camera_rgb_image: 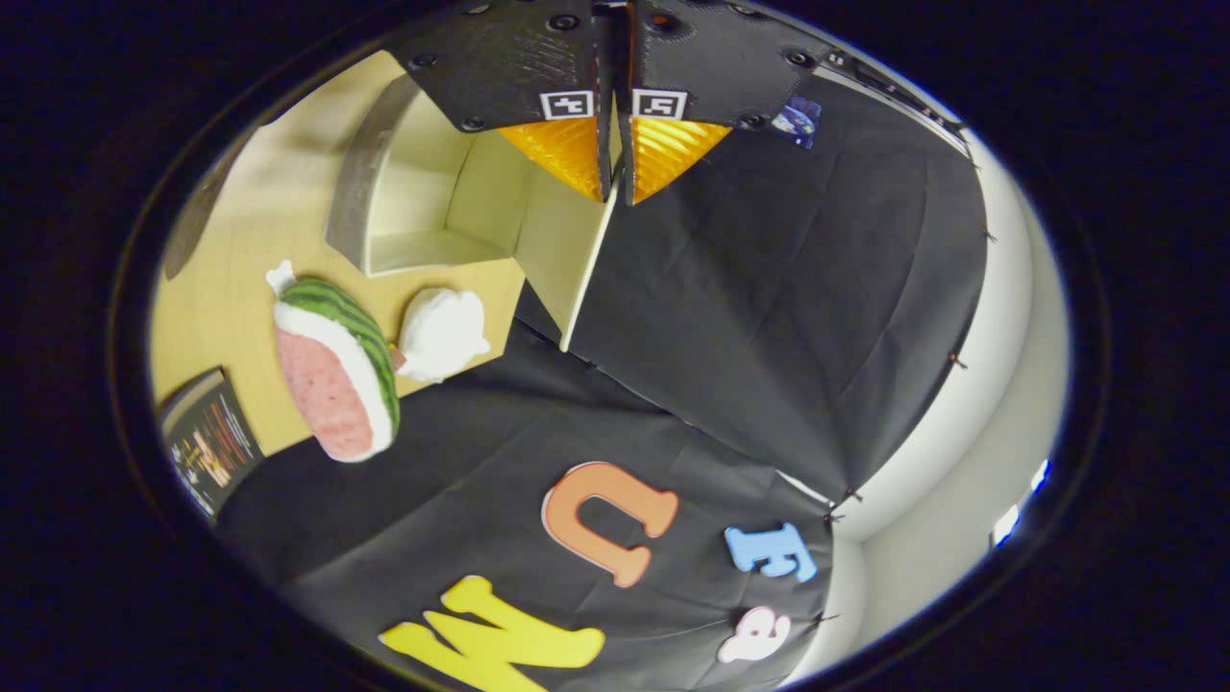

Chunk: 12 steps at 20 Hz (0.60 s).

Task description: Open the storage box then place both shoes into the box .Put the left shoe in first, then the right shoe, with the right side of both shoes facing outward in a uniform manner.

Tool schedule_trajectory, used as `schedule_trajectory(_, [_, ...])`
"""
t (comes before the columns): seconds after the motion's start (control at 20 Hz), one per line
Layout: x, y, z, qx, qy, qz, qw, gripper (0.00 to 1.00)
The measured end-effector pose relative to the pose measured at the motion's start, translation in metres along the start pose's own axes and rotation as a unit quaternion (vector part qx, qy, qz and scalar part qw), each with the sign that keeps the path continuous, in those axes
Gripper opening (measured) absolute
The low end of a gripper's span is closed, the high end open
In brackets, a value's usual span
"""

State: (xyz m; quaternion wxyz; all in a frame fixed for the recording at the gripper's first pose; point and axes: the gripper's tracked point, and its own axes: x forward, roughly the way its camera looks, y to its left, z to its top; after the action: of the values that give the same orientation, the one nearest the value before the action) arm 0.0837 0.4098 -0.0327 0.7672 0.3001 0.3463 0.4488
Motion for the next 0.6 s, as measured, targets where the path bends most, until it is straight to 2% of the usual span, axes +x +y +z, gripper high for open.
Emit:
schedule_trajectory(0.3, [0.067,0.057,-0.012,-0.087,-0.007,-0.033,0.996,0.01])
schedule_trajectory(0.45, [0.096,0.076,-0.025,-0.146,0.003,-0.041,0.988,0.18])
schedule_trajectory(0.55, [0.11,0.088,-0.036,-0.164,0.008,-0.033,0.986,0.29])
schedule_trajectory(0.6, [0.115,0.091,-0.04,-0.169,0.009,-0.031,0.985,0.38])
